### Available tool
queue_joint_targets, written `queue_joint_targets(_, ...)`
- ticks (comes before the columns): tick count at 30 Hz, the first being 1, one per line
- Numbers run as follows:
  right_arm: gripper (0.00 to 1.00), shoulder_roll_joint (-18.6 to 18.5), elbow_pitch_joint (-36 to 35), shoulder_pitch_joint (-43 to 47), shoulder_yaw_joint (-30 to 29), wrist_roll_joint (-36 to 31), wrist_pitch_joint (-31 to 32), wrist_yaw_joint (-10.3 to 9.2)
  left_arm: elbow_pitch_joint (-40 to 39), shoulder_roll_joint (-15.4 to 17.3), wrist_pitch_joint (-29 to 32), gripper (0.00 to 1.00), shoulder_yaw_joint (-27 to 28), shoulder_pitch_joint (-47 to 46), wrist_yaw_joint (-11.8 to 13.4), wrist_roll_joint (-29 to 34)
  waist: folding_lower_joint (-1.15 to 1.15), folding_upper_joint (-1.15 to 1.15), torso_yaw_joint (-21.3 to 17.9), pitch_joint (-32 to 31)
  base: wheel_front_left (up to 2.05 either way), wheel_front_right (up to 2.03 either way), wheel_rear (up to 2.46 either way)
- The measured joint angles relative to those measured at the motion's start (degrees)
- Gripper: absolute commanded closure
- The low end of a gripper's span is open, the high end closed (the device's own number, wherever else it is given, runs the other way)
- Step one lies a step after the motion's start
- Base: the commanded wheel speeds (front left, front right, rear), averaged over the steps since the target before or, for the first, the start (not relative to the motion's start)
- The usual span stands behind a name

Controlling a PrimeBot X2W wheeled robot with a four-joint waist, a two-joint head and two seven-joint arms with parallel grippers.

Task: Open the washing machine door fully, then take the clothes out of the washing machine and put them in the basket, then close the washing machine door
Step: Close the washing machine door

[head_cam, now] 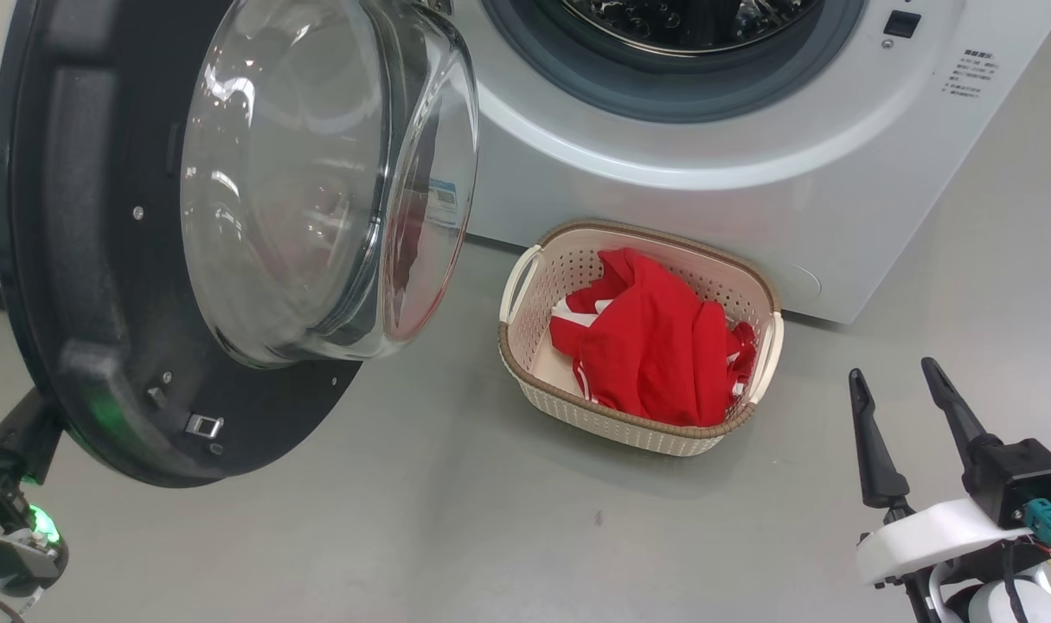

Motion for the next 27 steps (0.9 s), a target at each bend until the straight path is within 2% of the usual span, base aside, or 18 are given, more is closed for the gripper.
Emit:
queue_joint_targets(7, 0.0, 0.3, 0.0, -0.1, 1.1, 0.0, 0.0, 0.43, -3.1, -0.5, 3.4, 1.0, -2.0, 2.1, -0.2, -0.3, 0.0, 0.0, -1.5, 0.2, 0.0, 0.0, 0.0)
queue_joint_targets(12, 0.0, 0.8, 0.0, -0.6, 1.4, 0.0, 0.0, 0.57, -5.3, -2.2, 5.6, 1.0, -3.9, 3.1, -0.5, -0.2, 0.0, 0.0, -3.0, 0.5, 0.0, 0.0, 0.0)
queue_joint_targets(27, 0.0, 2.3, 1.0, -2.4, 1.9, 0.2, -0.8, 0.57, -12.6, -3.6, 9.3, 1.0, -6.7, 4.2, -0.5, 0.8, 0.0, 0.0, -9.7, 1.4, 0.0, 0.0, 0.0)
